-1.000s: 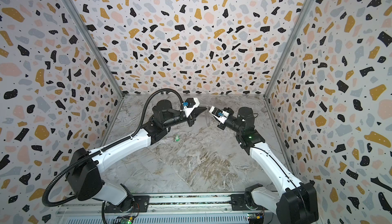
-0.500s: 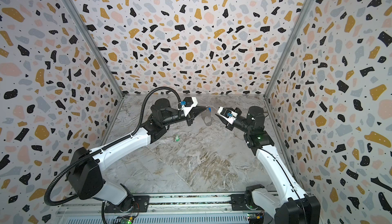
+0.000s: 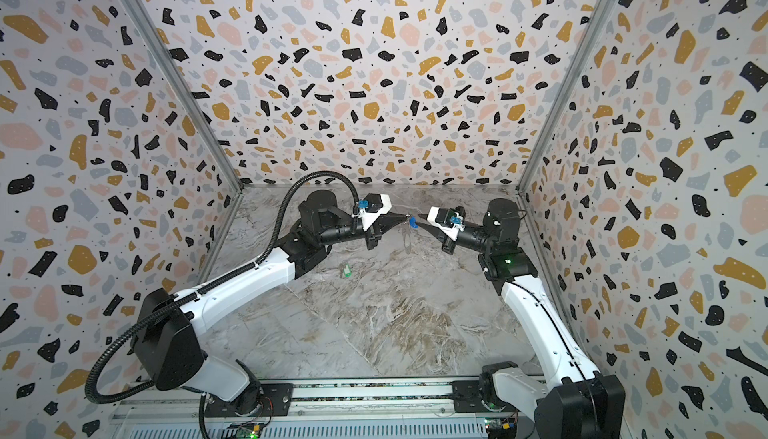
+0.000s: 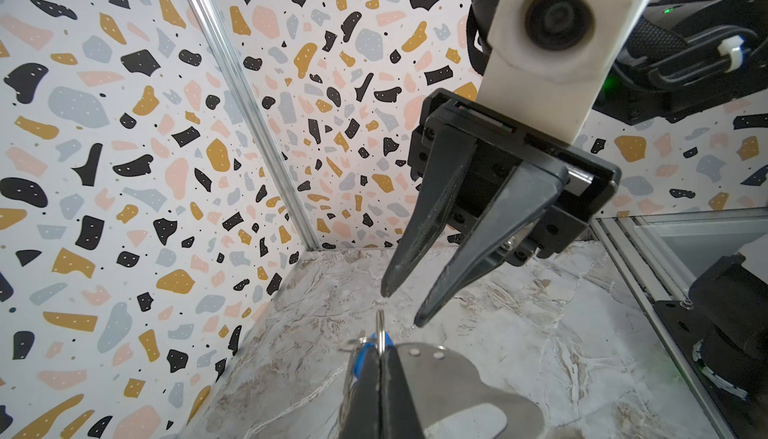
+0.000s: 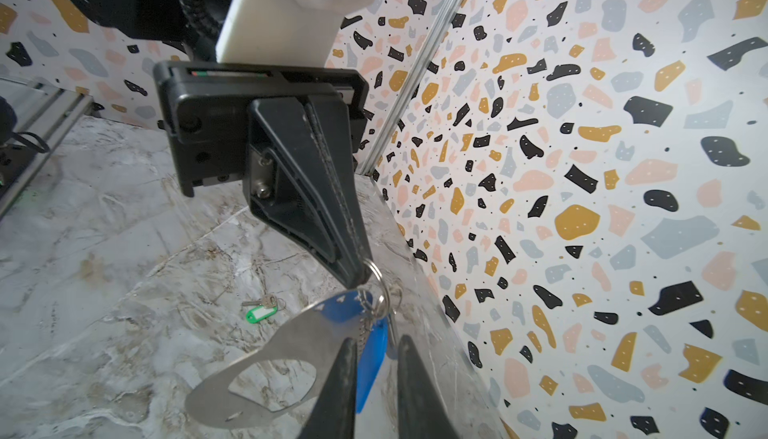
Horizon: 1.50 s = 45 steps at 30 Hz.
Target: Remove the keys from the keyring
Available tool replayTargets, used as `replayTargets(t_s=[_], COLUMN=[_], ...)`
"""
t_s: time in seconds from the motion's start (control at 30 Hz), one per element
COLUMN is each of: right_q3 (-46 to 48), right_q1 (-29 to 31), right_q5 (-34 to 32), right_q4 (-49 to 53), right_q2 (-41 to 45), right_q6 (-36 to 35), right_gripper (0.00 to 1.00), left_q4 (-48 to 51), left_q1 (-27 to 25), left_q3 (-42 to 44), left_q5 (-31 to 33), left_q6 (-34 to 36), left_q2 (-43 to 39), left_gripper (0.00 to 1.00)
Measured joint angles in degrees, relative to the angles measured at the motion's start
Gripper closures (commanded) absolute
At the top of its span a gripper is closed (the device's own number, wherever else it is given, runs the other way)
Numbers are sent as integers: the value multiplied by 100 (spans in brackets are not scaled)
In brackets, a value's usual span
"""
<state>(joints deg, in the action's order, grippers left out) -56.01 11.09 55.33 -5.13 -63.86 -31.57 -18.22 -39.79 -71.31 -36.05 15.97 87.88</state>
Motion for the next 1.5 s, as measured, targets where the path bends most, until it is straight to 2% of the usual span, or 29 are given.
replayTargets(t_s=[0.5,0.9,1.2,1.4,1.5], right_q3=[-76,-240,-249,-249,-249], right_q1=[0,0,0,0,0], right_q5=[404,483,658,730,752], right_q4=[181,304,409,428,426], right_q2=[-210,-358,-466,-487,-487], right_q6=[155,284,286,295,299], right_gripper=[82,82,87,87,82], left_q4=[472,671,796,800,820], left_q1=[0,0,0,0,0], left_q3=[-162,-199,-284,-284,-284], left_q5=[-225,-376,-407,-420,-422], left_q6=[321,448,511,551,570], left_q2=[2,2,2,2,2], left_gripper=[100,100,100,100,100])
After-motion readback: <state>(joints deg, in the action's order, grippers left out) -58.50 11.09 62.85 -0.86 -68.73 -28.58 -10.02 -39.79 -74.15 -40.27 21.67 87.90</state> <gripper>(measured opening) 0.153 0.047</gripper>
